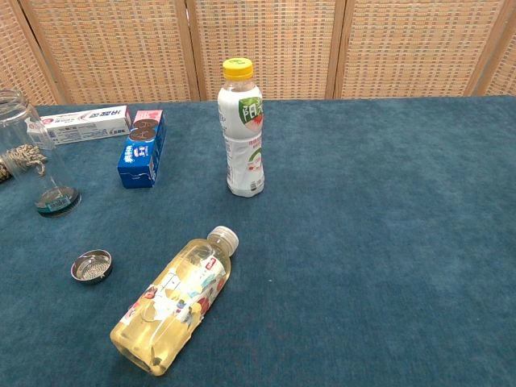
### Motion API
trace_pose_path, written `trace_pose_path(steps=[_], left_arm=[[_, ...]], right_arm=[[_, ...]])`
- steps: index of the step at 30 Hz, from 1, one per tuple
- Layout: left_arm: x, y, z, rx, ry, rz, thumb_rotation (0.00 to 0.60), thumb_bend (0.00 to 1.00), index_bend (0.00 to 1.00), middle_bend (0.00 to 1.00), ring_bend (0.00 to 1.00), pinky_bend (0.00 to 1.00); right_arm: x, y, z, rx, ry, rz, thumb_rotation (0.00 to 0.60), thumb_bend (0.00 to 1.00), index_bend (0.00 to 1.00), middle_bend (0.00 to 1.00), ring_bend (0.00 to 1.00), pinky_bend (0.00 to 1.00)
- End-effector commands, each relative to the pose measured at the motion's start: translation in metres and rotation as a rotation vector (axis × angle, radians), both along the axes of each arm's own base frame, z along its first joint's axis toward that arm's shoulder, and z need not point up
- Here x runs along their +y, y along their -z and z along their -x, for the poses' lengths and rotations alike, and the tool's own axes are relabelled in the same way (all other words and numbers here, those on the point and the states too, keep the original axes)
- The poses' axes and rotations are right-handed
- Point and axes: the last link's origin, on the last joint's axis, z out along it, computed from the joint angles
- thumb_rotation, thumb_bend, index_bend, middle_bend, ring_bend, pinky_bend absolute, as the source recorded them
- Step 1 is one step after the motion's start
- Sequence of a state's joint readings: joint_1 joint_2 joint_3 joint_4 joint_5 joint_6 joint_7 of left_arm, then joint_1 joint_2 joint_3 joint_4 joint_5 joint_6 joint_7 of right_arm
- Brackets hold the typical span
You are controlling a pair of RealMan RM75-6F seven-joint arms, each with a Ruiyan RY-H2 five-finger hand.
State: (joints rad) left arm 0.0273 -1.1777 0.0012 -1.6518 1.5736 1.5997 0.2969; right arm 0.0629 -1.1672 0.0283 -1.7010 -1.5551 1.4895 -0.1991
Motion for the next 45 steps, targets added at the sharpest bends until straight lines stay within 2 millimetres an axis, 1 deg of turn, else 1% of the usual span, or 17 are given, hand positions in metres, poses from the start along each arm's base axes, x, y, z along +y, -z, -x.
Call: trace_pose_path(steps=[1, 18, 27, 31, 38, 43, 45], left_arm=[[0.0, 0.001, 0.0, 0.001, 0.001, 0.003, 0.6, 0.11, 0.0, 0.0, 0.0, 0.0], [0.001, 0.004, -0.001, -0.003, 0.009, 0.02, 0.6, 0.12, 0.0, 0.0, 0.0, 0.0], [0.003, 0.009, -0.008, -0.02, 0.028, 0.053, 0.6, 0.12, 0.0, 0.0, 0.0, 0.0], [0.01, 0.009, -0.015, -0.011, 0.048, 0.085, 0.6, 0.13, 0.0, 0.0, 0.0, 0.0], [0.03, 0.003, -0.034, -0.007, 0.104, 0.133, 0.6, 0.13, 0.0, 0.0, 0.0, 0.0], [0.045, 0.01, -0.041, 0.004, 0.102, 0.199, 0.6, 0.13, 0.0, 0.0, 0.0, 0.0], [0.051, 0.013, -0.042, 0.013, 0.098, 0.217, 0.6, 0.13, 0.02, 0.0, 0.0, 0.0]], right_arm=[[0.0, 0.0, 0.0, 0.0, 0.001, 0.0, 0.6, 0.0, 0.08, 0.0, 0.0, 0.13], [0.001, 0.003, -0.002, 0.014, 0.0, -0.014, 0.6, 0.0, 0.08, 0.0, 0.0, 0.13], [0.001, 0.001, 0.0, 0.006, 0.008, -0.009, 0.6, 0.0, 0.08, 0.0, 0.0, 0.13], [0.001, 0.001, 0.0, 0.002, 0.011, -0.012, 0.6, 0.0, 0.08, 0.0, 0.0, 0.13], [0.001, -0.001, 0.001, -0.002, 0.011, -0.011, 0.6, 0.0, 0.08, 0.0, 0.0, 0.13], [0.001, 0.0, 0.001, -0.003, 0.013, -0.013, 0.6, 0.0, 0.08, 0.0, 0.0, 0.13], [0.0, 0.0, 0.002, -0.005, 0.015, -0.012, 0.6, 0.0, 0.08, 0.0, 0.0, 0.13]])
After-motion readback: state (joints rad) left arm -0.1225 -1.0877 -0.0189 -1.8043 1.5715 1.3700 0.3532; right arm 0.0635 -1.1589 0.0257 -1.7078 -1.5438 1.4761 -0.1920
